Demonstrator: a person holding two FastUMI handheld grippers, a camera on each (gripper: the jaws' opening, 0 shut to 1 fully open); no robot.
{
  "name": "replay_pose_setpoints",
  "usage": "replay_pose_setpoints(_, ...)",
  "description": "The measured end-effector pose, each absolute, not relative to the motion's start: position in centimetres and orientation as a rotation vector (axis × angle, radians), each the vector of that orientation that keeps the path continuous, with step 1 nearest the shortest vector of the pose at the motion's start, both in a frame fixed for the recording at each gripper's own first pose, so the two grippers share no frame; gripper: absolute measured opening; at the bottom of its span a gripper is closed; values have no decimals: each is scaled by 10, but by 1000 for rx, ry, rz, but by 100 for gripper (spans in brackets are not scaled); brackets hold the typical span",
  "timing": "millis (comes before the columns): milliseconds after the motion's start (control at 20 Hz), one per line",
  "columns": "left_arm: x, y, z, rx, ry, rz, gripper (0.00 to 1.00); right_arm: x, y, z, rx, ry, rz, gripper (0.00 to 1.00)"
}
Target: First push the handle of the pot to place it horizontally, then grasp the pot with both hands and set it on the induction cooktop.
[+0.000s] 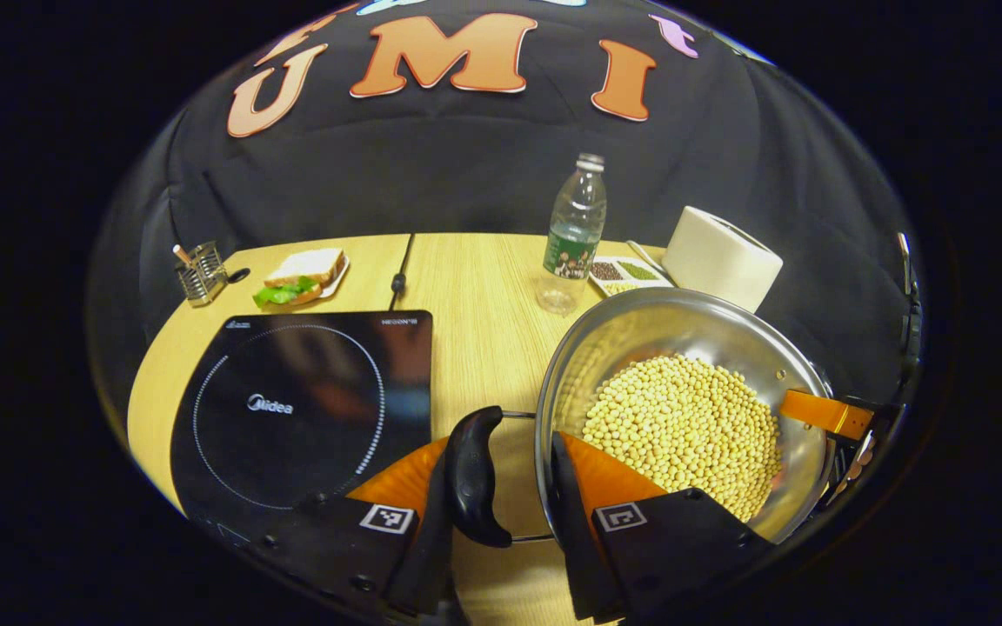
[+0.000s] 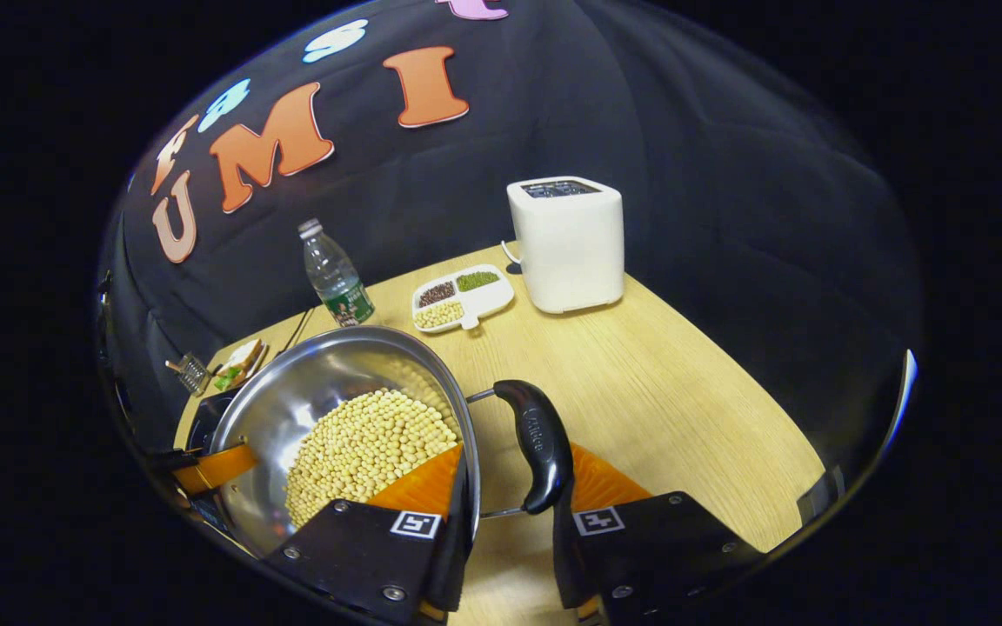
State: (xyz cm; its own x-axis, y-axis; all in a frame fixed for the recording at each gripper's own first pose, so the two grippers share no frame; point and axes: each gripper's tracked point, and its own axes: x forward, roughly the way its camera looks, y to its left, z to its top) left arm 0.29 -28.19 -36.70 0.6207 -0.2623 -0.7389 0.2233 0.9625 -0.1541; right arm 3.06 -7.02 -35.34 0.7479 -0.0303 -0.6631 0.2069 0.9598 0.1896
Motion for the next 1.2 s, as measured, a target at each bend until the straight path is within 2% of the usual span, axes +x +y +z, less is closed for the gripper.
replay_pose_setpoints(50, 5, -276, -358, -46, 849, -279, 59, 32, -65, -345, 260, 705, -128, 41)
replay_pose_setpoints(100, 6, -271, -351, -47, 841, -277, 65, 32, -60, -336, 260, 696, -124, 41)
replay_pose_setpoints(200, 10, -257, -334, -54, 822, -264, 65, 33, -46, -317, 267, 678, -110, 41)
replay_pose_setpoints(250, 12, -249, -324, -62, 809, -255, 58, 33, -40, -307, 272, 662, -104, 41)
replay_pose_setpoints(350, 15, -231, -309, -71, 791, -238, 64, 40, -23, -292, 268, 641, -84, 41)
replay_pose_setpoints(450, 18, -211, -297, -78, 779, -218, 64, 43, -2, -278, 267, 628, -61, 41)
replay_pose_setpoints(500, 19, -200, -290, -78, 774, -206, 58, 44, 8, -272, 268, 624, -48, 41)
replay_pose_setpoints(600, 20, -176, -280, -80, 766, -181, 64, 46, 29, -263, 274, 620, -21, 41)
replay_pose_setpoints(750, 20, -141, -273, -86, 769, -145, 65, 48, 64, -254, 275, 618, 16, 41)
replay_pose_setpoints(1000, 22, -80, -268, -92, 785, -76, 58, 59, 125, -253, 292, 632, 79, 41)
replay_pose_setpoints(1050, 23, -67, -269, -89, 783, -62, 64, 61, 137, -254, 294, 638, 92, 41)
replay_pose_setpoints(1200, 21, -30, -274, -98, 791, -20, 60, 65, 170, -260, 297, 658, 125, 41)
